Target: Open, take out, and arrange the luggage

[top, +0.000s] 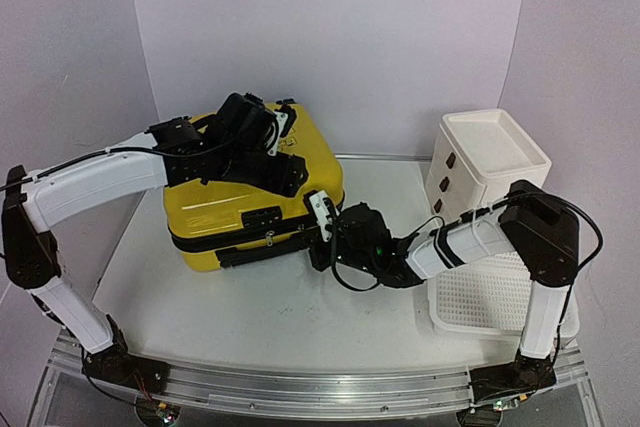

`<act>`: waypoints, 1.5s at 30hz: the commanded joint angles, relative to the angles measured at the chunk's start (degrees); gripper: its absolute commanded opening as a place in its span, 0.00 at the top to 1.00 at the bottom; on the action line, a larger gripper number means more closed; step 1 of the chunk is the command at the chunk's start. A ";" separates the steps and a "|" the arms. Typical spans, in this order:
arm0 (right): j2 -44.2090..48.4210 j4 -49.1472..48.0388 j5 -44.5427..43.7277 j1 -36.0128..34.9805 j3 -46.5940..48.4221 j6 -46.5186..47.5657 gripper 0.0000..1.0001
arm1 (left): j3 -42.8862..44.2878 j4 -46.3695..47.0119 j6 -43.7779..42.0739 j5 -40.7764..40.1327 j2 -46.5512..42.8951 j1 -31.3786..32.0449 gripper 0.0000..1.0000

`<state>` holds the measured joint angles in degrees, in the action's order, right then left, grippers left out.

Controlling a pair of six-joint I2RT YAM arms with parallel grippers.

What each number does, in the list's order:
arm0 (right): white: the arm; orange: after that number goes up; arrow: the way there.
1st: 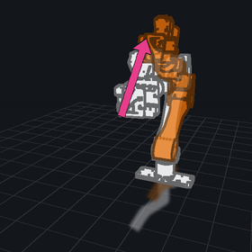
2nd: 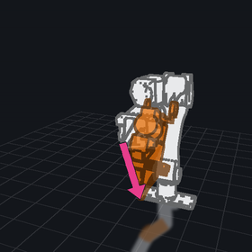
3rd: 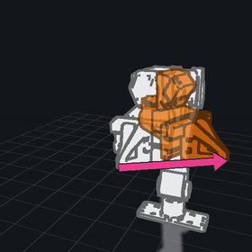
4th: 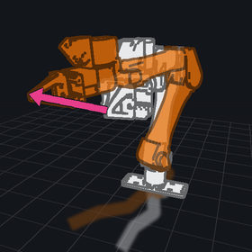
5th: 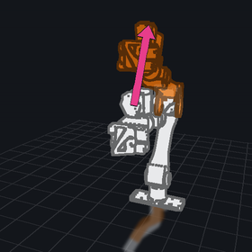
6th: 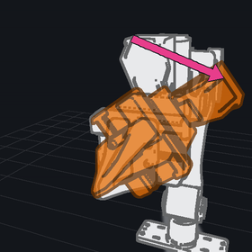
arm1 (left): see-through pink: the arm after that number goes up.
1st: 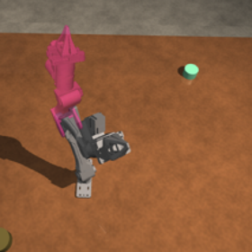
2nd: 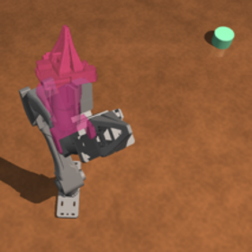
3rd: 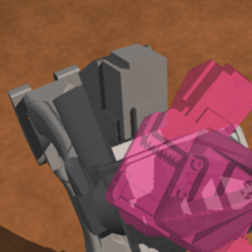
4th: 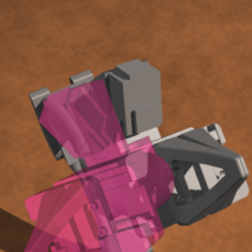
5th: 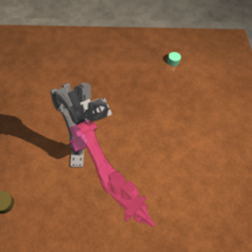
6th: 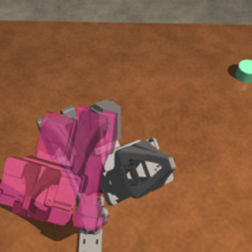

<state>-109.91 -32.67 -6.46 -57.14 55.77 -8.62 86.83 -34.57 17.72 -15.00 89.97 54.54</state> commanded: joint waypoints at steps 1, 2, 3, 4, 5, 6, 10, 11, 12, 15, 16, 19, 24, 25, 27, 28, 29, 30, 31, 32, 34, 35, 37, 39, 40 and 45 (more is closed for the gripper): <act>5.20 0.65 -10.17 -1.43 -1.63 -2.25 1.00 | 3.78 -1.90 -3.41 3.00 3.09 -3.57 0.23; 5.78 1.67 -11.34 -1.52 -1.77 -2.10 1.00 | 2.80 -1.98 -2.64 2.75 3.14 -5.00 0.25; 6.32 2.38 -11.82 -1.48 -1.92 -1.69 1.00 | 1.46 -1.63 -1.97 2.55 2.87 -6.16 0.27; 6.79 3.13 -11.79 -1.52 -2.08 -0.88 1.00 | -0.15 -0.99 -1.75 2.19 2.53 -6.98 0.28; 7.22 3.65 -11.74 -1.48 -2.29 -0.15 1.00 | -1.50 -0.56 -1.84 1.69 2.31 -7.40 0.30; 7.83 4.68 -12.22 -1.52 -2.52 0.44 1.00 | -2.64 -0.33 -1.84 1.16 2.15 -7.57 0.31; 11.71 6.29 -12.25 -0.06 -6.18 5.33 1.00 | -7.26 -0.03 -0.32 -1.24 0.70 -8.31 0.32; 12.45 6.78 -10.17 1.76 -7.02 5.81 1.00 | -9.06 0.13 0.41 -1.67 -0.20 -8.62 0.33; 12.92 7.70 -6.38 3.95 -7.65 5.52 1.00 | -10.52 0.31 0.73 -1.95 -0.98 -8.97 0.33; 12.76 10.32 1.61 9.19 -7.64 7.54 1.00 | -13.64 0.73 1.30 -2.47 -3.07 -9.96 0.34; 12.22 10.87 1.93 9.62 -7.05 11.65 1.00 | -14.32 0.88 1.54 -2.42 -3.55 -10.37 0.34; 10.39 14.67 3.88 11.25 -4.49 20.94 1.00 | -15.89 0.79 1.88 -2.16 -4.52 -11.47 0.35; 9.38 18.79 7.50 20.45 -1.97 23.18 1.00 | -17.92 0.64 1.36 -2.94 -7.04 -12.77 0.35; 8.69 19.13 8.53 21.82 -1.14 23.10 1.00 | -18.66 0.59 1.40 -3.08 -7.68 -13.13 0.35; 7.83 20.29 10.93 23.24 -0.22 23.41 1.00 | -19.57 0.52 1.57 -2.74 -8.62 -13.75 0.35; 7.94 20.50 13.43 23.30 -0.41 24.19 1.00 | -19.92 0.38 1.55 -2.47 -9.01 -13.80 0.35; 8.39 20.61 16.36 23.31 -0.87 24.52 1.00 | -20.15 0.06 1.46 -2.70 -9.45 -13.92 0.35; 8.73 20.58 18.59 23.31 -1.46 24.72 1.00 | -20.37 -0.28 1.45 -3.07 -9.57 -14.00 0.35; 8.67 20.31 18.15 23.31 -1.87 24.88 1.00 | -20.57 -0.58 1.52 -3.36 -9.92 -14.13 0.35; 7.85 19.85 15.56 23.46 -1.62 25.11 1.00 | -20.90 -0.80 1.65 -3.52 -10.24 -14.30 0.35; 4.74 19.66 12.18 25.40 0.95 24.74 1.00 | -21.60 -0.91 1.87 -3.46 -11.02 -14.79 0.35; 2.84 18.97 13.06 26.80 2.90 23.81 1.00 | -21.87 -0.93 1.84 -3.44 -11.43 -14.89 0.35; -1.07 17.43 15.54 28.85 6.83 22.69 1.00 | -22.13 -1.33 1.70 -3.53 -11.87 -15.12 0.35; -3.32 17.24 18.73 29.80 10.45 24.41 1.00 | -22.26 -2.05 1.79 -3.53 -12.36 -15.25 0.35; -3.74 16.49 20.84 30.47 10.95 25.39 1.00 | -22.45 -2.27 1.86 -3.66 -12.75 -15.32 0.35; -5.54 14.71 28.69 32.41 13.72 30.28 1.00 | -23.81 -2.91 2.19 -4.77 -15.15 -15.64 0.35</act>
<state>-112.53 -16.99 21.71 -28.73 64.97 17.63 66.11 -27.73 18.04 -19.51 76.14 39.64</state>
